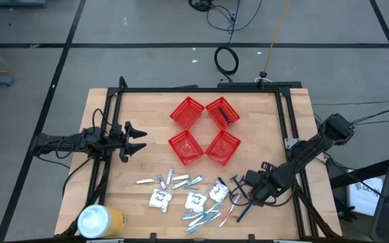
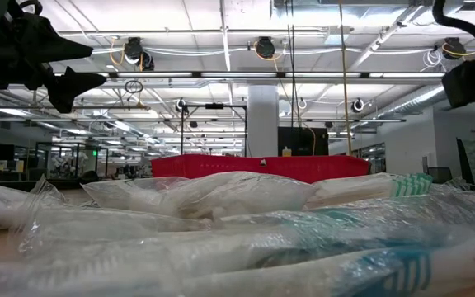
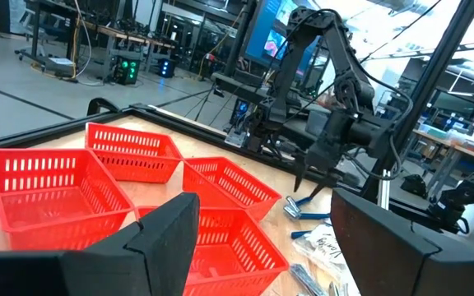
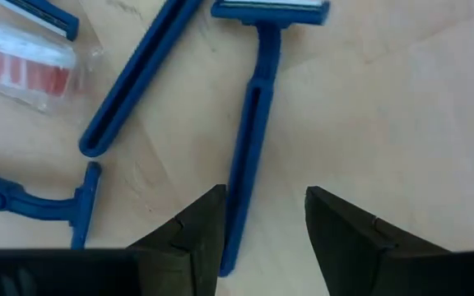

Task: Pick & Place Travel size toiletries
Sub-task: Put the blue razor into the top right red bin

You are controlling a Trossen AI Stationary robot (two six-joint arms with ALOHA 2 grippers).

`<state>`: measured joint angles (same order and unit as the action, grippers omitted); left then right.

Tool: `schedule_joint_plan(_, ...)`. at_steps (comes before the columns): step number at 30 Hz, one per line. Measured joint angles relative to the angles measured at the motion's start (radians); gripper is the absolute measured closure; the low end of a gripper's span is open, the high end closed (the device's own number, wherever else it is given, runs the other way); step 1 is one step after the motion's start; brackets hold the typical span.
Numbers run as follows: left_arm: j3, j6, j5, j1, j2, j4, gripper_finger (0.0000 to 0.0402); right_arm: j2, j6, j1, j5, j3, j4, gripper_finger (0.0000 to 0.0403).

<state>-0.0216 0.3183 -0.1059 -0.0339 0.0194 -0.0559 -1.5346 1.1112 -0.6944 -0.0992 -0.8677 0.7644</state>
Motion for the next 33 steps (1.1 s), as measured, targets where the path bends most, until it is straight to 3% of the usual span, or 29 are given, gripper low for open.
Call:
schedule_joint_plan(6,0.0,0.0,0.0,0.0,0.0,0.0,0.0131,0.001,0.032,-0.028,0.022,0.0,-0.061,0.0248)
schedule_joint_plan(25,0.0,0.0,0.0,0.0,0.0,0.0,0.0131,0.001,0.083,-0.035,0.022,0.0,-0.006,0.0248)
schedule_joint_plan(33,0.0,0.0,0.0,0.0,0.0,0.0,0.0131,0.005,0.13,-0.053,0.022,0.074,-0.116,0.0248)
